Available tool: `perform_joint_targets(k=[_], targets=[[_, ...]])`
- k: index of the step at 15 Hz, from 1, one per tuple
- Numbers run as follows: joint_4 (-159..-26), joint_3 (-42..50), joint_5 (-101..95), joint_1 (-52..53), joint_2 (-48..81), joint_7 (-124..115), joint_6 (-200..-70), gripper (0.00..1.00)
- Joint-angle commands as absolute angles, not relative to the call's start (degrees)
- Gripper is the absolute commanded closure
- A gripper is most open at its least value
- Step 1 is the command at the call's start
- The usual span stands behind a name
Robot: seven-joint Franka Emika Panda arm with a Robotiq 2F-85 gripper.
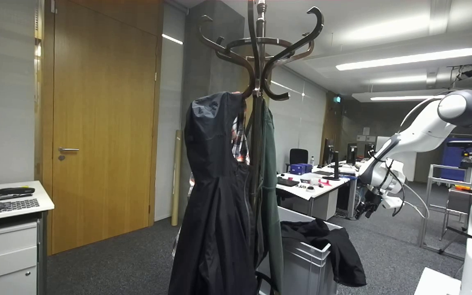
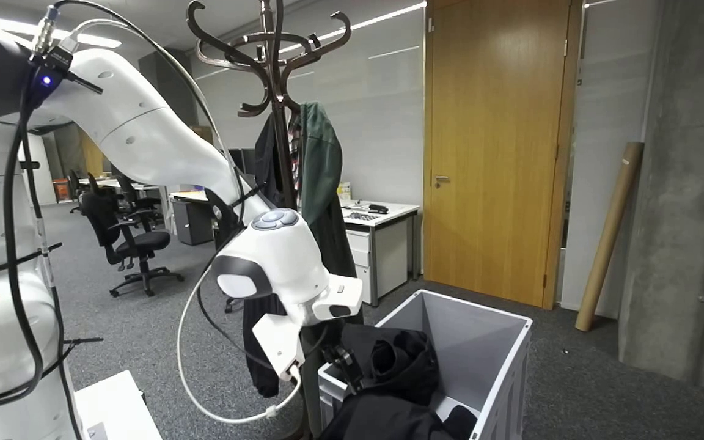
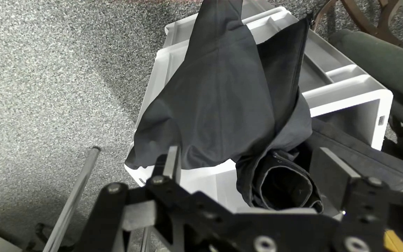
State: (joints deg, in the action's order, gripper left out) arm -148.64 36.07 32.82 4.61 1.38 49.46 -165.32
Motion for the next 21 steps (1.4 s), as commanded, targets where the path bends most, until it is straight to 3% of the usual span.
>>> perform_joint_targets(k=[1, 6, 10, 12, 13, 14, 20, 21], targets=[[-145.66, 36.36, 37.16, 3.41, 4.53, 53.73, -161.09, 0.00], [-141.47, 33.88, 52.11, -0.71, 10.71, 69.25, -160.33, 0.00], [-134.92, 30.25, 64.31, -6.81, 18.32, 87.37, -152.41, 0.00], [-131.64, 30.34, 63.25, -8.18, 23.61, 87.31, -147.29, 0.00], [-136.26, 31.36, 62.09, -5.97, 18.14, 85.03, -151.09, 0.00], [-135.16, 25.30, 59.26, -12.52, 19.02, 83.71, -151.35, 0.00], [-133.28, 20.46, 58.32, -16.48, 23.34, 85.00, -152.67, 0.00], [-132.83, 23.18, 60.86, -13.71, 24.83, 86.62, -151.65, 0.00]])
